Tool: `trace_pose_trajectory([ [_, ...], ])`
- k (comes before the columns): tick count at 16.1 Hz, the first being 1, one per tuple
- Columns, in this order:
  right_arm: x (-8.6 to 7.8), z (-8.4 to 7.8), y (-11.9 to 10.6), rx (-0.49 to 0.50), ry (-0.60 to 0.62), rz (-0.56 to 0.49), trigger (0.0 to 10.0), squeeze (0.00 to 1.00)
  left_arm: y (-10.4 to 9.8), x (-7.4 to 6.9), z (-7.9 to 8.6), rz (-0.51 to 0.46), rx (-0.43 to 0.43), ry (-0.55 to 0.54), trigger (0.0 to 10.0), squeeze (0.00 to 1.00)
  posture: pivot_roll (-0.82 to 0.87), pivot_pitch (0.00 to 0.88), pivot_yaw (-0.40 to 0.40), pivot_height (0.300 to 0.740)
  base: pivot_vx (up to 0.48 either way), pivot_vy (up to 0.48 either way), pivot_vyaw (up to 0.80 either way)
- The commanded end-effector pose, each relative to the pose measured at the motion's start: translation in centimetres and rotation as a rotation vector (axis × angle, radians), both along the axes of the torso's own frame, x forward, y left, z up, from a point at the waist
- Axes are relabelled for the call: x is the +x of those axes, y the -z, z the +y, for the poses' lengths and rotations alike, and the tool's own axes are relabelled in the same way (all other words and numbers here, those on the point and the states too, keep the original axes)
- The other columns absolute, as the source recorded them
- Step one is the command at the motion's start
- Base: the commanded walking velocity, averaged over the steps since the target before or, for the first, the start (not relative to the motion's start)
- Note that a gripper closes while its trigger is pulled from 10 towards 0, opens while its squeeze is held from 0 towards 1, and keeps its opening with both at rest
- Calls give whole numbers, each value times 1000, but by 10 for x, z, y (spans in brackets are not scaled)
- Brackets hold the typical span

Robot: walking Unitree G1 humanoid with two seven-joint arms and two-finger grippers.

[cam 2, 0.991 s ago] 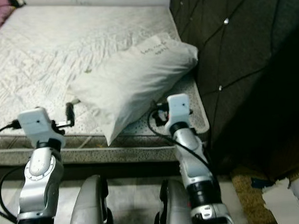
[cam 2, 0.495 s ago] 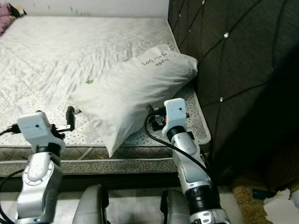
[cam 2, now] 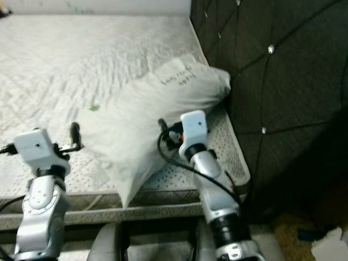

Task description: Clean up the room

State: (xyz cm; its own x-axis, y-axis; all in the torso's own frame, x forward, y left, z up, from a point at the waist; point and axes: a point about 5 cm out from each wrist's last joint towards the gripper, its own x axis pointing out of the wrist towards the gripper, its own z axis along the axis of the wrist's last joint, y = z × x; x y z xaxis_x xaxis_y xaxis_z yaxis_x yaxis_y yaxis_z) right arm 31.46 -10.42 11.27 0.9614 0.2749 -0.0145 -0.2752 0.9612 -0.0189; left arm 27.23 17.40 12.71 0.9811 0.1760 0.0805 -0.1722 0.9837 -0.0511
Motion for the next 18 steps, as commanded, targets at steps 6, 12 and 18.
trace_pose_trajectory([
  [6, -1, -4, 2, -10, -5, -6, 10000, 0, 2, 0, -2, 13, 6, -9, 10000, 0, 51, 37, -29, 608, 0, 0, 532],
  [12, -2, -2, 3, 3, -22, 1, 10000, 0, 2, 1, -4, 6, 6, 1, 10000, 0, 52, 26, -28, 572, 0, 0, 0],
  [18, -6, 11, 10, -58, -165, 46, 10000, 0, 3, 2, -4, 17, 13, 5, 10000, 0, 40, 38, -10, 512, 0, 0, 0],
])
